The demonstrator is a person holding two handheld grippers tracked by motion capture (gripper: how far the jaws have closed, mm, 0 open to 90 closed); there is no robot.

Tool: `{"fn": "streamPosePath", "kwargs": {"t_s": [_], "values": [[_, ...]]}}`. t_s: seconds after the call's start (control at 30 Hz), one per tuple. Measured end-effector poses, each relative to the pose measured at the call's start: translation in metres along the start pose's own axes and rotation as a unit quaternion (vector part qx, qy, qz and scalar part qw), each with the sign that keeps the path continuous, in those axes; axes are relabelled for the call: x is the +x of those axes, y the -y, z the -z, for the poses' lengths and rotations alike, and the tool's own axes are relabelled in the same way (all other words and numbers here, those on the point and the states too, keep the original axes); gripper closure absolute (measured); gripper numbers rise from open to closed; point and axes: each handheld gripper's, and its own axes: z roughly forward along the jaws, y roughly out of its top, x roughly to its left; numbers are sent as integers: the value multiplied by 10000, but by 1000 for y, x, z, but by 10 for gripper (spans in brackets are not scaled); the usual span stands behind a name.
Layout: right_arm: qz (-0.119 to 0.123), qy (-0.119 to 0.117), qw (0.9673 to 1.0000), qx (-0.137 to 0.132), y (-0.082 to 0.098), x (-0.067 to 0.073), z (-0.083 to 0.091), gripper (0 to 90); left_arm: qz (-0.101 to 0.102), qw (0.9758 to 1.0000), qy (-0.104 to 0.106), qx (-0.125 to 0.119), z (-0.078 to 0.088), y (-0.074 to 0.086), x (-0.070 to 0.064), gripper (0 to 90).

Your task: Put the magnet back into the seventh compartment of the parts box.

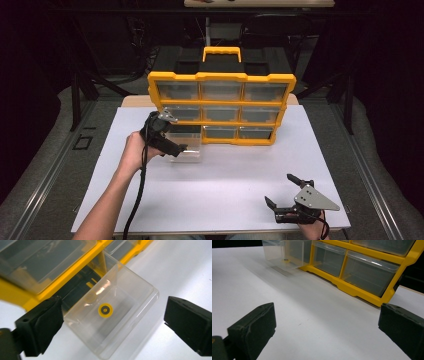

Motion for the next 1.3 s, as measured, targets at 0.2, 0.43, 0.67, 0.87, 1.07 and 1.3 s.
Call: {"fn": "streamPosePath", "kwargs": {"t_s": [0.2,0.43,0.67,0.87,1.07,1.3], "values": [[8,-20,10000,-15,0,0,-1,8,27,9997,-115,-194,9,14,-3,0],[40,-39,10000,5,-1,2,-1,9,37,9987,-240,-439,13,36,-6,0],[38,-31,10000,20,-1,2,-2,9,206,9975,-300,-604,13,56,-5,0],[53,-24,10000,34,-1,2,-2,8,305,9970,-300,-650,9,68,-6,0],[59,-21,10000,36,-1,3,-1,9,334,9975,-280,-551,7,75,-6,0],[63,-22,10000,49,-1,3,-1,9,421,9969,-327,-584,11,86,-6,0]]}}
